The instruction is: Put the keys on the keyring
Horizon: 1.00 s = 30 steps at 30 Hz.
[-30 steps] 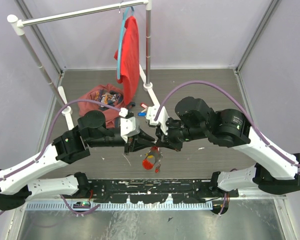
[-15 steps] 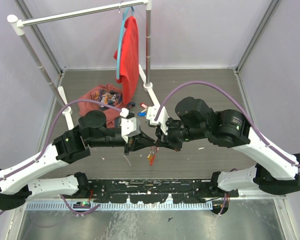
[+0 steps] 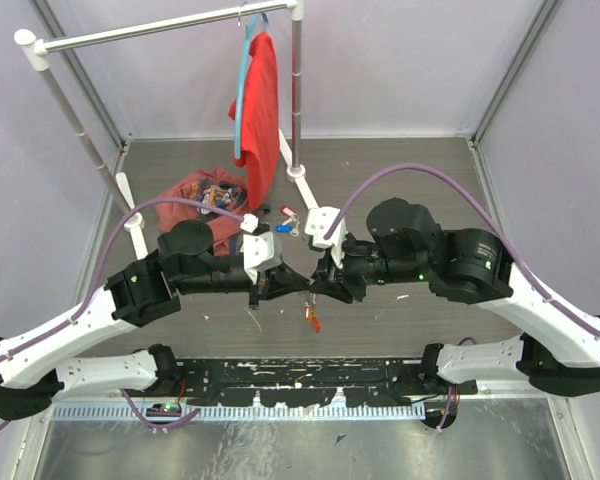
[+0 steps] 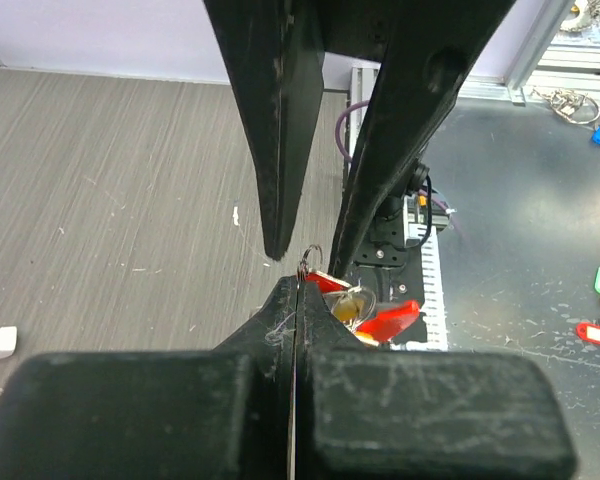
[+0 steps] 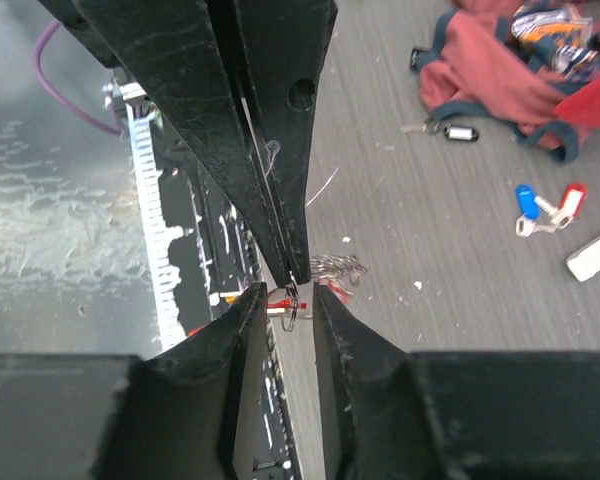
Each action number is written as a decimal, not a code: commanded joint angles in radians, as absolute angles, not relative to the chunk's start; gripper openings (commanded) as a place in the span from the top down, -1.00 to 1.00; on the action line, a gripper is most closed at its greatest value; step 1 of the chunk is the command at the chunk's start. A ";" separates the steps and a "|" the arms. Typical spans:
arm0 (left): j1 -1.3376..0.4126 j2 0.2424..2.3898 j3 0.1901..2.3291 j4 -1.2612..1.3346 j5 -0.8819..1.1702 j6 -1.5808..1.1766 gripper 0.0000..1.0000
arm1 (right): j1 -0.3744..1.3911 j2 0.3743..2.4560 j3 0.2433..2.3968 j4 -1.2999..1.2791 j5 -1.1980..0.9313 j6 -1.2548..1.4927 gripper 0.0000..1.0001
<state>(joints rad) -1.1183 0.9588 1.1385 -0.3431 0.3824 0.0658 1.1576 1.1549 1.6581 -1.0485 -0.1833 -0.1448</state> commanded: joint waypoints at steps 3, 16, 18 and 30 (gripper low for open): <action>-1.121 0.938 1.138 -0.257 0.340 0.000 1.00 | 1.163 1.021 1.569 -0.785 -0.058 -0.005 0.26; -1.122 0.862 1.013 -0.080 0.198 -0.104 1.00 | 1.163 0.825 1.247 -0.461 0.125 0.478 0.27; -1.122 0.850 0.996 -0.056 0.185 -0.114 1.00 | 1.163 0.804 1.203 -0.401 0.138 0.532 0.26; -1.122 0.807 0.954 -0.002 0.150 -0.136 1.00 | 1.163 0.762 1.113 -0.267 0.168 0.637 0.27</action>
<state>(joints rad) -1.1183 0.8303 0.9619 -0.0860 0.1673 -0.1242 1.1576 0.7719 1.1118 -0.3717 0.1406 0.5941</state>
